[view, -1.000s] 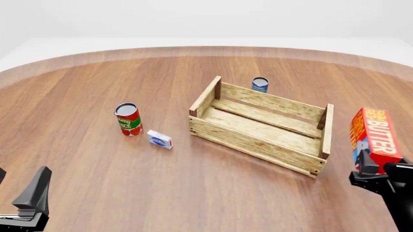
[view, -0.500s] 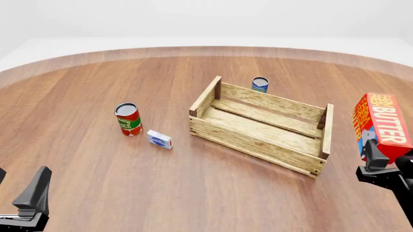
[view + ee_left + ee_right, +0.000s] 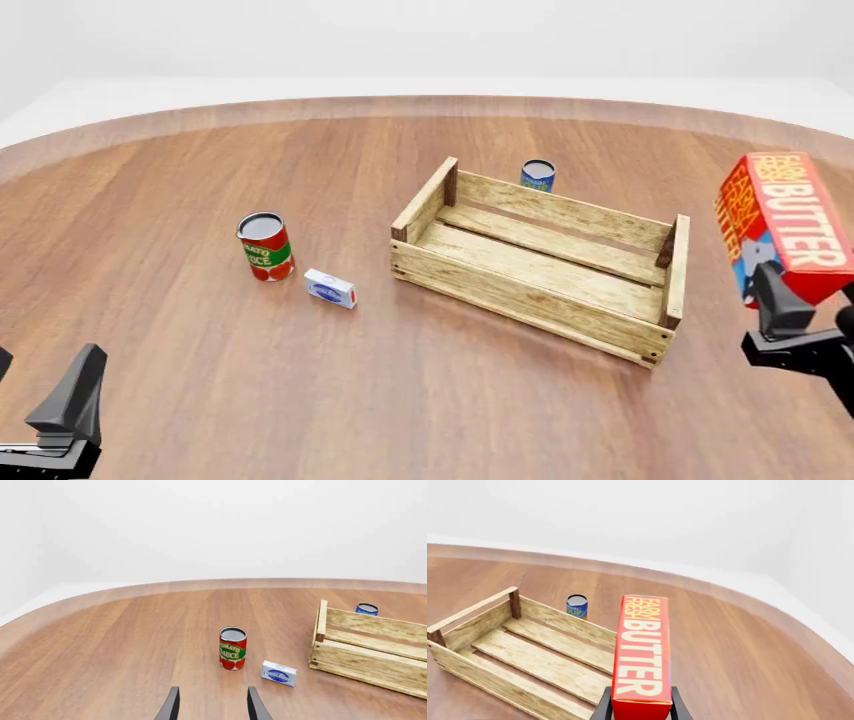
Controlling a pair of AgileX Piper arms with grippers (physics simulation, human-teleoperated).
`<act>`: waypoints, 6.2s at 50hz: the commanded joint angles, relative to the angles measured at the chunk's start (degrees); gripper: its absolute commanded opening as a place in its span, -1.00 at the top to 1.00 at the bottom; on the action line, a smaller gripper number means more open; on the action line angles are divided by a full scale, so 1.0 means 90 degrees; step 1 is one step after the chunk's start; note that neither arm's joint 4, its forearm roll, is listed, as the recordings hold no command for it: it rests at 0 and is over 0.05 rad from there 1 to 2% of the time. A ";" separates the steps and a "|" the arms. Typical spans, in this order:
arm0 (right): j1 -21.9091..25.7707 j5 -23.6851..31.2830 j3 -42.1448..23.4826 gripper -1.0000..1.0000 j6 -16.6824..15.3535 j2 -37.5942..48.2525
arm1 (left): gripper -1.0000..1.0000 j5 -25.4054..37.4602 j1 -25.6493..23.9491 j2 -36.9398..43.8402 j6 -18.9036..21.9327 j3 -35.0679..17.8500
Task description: Pick up the butter and put it in the tray.
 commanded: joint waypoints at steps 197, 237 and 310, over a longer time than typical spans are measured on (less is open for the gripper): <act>0.2291 -0.2546 -0.3193 1.00 0.0422 0.7306 | -1.00 0.0000 0.0000 0.0000 0.0000 0.0000; 0.2357 -0.2567 -0.3256 1.00 0.0470 0.7514 | -1.00 0.0000 0.0000 0.0000 0.0000 0.0000; 0.2387 -0.2582 -0.2349 -1.00 0.0562 0.5688 | -1.00 0.0000 0.0000 0.0000 0.0000 0.0000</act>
